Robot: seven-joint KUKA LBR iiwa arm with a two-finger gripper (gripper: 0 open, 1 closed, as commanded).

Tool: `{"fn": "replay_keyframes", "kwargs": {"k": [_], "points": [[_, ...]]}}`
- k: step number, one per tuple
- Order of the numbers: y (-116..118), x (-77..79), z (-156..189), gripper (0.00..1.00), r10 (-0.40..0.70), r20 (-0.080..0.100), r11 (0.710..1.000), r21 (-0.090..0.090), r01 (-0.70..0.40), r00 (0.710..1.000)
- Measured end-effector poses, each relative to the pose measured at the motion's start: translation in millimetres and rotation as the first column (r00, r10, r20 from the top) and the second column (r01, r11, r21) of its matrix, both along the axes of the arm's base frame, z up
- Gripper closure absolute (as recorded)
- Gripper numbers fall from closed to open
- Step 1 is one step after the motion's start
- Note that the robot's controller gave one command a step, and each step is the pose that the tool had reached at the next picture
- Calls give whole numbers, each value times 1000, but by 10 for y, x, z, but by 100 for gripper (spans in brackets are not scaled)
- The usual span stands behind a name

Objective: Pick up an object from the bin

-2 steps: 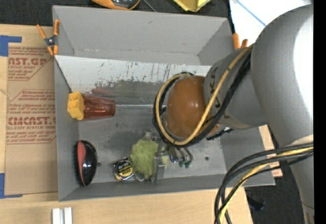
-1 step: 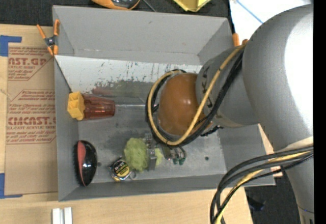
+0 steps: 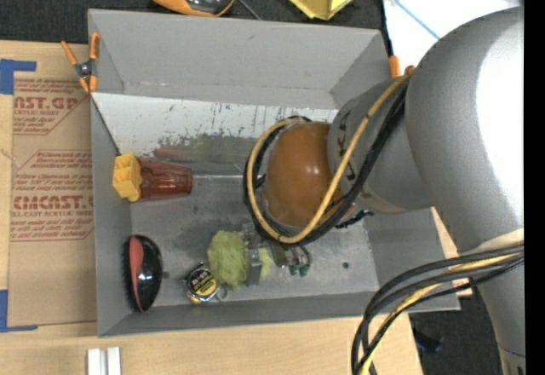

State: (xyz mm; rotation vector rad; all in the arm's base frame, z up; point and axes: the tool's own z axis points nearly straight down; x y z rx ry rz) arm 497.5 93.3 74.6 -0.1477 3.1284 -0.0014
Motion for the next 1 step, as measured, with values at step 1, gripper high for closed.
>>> {"fn": "replay_keyframes", "kwargs": {"k": [1], "points": [[128,133,1074,100,10,-3,1000,0,-10,1000]]}}
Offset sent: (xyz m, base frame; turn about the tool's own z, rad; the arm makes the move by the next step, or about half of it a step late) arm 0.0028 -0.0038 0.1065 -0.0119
